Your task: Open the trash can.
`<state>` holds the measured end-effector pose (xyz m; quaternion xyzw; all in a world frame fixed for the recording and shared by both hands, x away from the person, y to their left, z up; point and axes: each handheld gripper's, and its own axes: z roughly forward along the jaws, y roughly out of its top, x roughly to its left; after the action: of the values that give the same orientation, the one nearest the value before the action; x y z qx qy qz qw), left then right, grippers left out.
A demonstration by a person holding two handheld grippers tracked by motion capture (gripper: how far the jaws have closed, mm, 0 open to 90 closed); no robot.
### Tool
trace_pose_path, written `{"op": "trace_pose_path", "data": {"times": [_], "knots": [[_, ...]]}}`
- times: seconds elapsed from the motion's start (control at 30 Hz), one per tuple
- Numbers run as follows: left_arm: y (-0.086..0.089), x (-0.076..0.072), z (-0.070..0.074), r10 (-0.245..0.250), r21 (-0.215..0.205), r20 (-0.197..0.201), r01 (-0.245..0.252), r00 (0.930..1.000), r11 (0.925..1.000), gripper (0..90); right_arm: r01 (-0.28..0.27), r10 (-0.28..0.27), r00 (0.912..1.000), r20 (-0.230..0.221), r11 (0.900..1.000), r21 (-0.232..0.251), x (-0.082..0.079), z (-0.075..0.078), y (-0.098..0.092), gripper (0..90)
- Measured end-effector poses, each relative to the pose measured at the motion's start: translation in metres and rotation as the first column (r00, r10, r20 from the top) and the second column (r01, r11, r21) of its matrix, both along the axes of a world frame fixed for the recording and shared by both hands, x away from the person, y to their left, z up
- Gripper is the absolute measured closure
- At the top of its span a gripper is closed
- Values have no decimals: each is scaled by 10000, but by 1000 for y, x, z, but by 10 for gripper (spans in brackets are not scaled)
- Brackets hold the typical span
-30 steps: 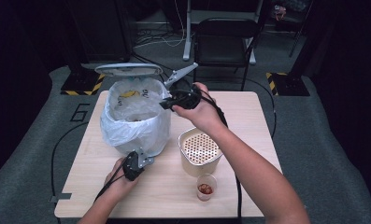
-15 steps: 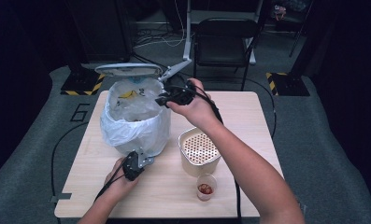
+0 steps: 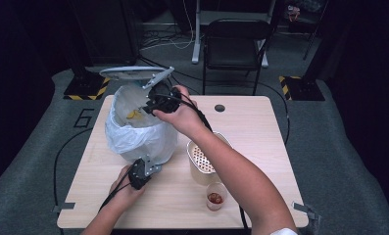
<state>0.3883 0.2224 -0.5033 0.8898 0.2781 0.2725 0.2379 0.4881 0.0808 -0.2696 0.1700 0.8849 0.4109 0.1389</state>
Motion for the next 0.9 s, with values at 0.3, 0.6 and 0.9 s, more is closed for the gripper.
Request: {"op": "trace_pose_path", "data": {"times": [0.3, 0.6, 0.9], "knots": [[0, 0, 0, -1, -20, -5, 1, 10000, 10000, 900, -245, 238, 9996, 147, 9985, 495, -12, 12, -14, 555], [0, 0, 0, 34, -34, 51, -34, 10000, 10000, 900, -330, 330, 9995, 15, 9943, 1010, -27, 20, -44, 537], [-1, 0, -1, 74, -5, 88, -74, 9999, 10000, 900, -72, 66, 10000, 63, 9955, 943, -39, 14, -76, 505]]}}
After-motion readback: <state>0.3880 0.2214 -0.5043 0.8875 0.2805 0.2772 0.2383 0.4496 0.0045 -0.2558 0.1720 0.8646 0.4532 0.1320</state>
